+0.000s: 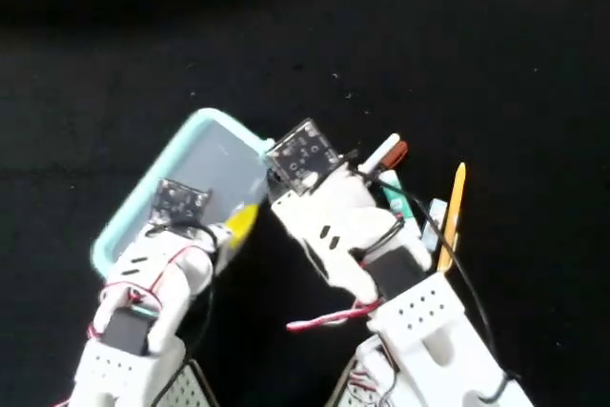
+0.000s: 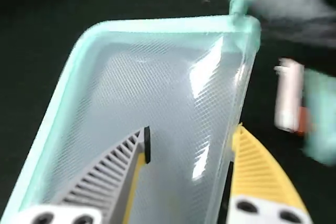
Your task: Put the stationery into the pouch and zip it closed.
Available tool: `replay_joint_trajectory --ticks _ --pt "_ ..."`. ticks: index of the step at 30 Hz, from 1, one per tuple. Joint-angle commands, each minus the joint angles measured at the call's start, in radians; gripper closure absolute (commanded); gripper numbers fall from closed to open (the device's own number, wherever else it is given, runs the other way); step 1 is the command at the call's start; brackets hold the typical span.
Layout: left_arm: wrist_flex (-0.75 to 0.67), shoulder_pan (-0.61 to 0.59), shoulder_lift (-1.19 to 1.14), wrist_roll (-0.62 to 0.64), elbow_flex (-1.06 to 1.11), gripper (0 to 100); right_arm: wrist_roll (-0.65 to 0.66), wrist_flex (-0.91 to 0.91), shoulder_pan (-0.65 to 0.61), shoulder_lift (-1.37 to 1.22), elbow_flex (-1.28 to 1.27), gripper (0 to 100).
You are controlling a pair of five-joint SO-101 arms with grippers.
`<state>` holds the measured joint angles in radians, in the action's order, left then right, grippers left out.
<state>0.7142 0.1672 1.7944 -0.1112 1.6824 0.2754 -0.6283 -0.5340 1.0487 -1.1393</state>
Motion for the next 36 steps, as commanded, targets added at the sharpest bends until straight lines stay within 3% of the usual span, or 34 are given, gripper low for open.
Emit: replay_joint_trajectory --ticks 1,7,12,23,30,36 --pt "-0.028 -0.042 0.008 -0.029 0.015 74 0.005 -0.043 -0.049 0.087 0.065 98.6" --pt "-0.021 -0.054 0.009 -0.031 0.010 74 0.005 -0.138 -0.054 0.259 0.059 98.6" --pt "-0.021 -0.173 0.009 -0.023 -0.062 76 0.011 -0.157 -0.054 0.397 0.007 98.6" --pt "-0.023 -0.325 0.009 0.140 -0.143 77 0.012 -0.153 -0.074 0.476 -0.048 98.6" --pt "-0.014 -0.320 0.009 0.138 -0.143 77 0.012 -0.135 -0.126 0.406 -0.059 98.6" --pt "0.172 -0.254 0.009 0.138 -0.275 77 0.012 -0.072 -0.129 0.326 -0.076 98.6"
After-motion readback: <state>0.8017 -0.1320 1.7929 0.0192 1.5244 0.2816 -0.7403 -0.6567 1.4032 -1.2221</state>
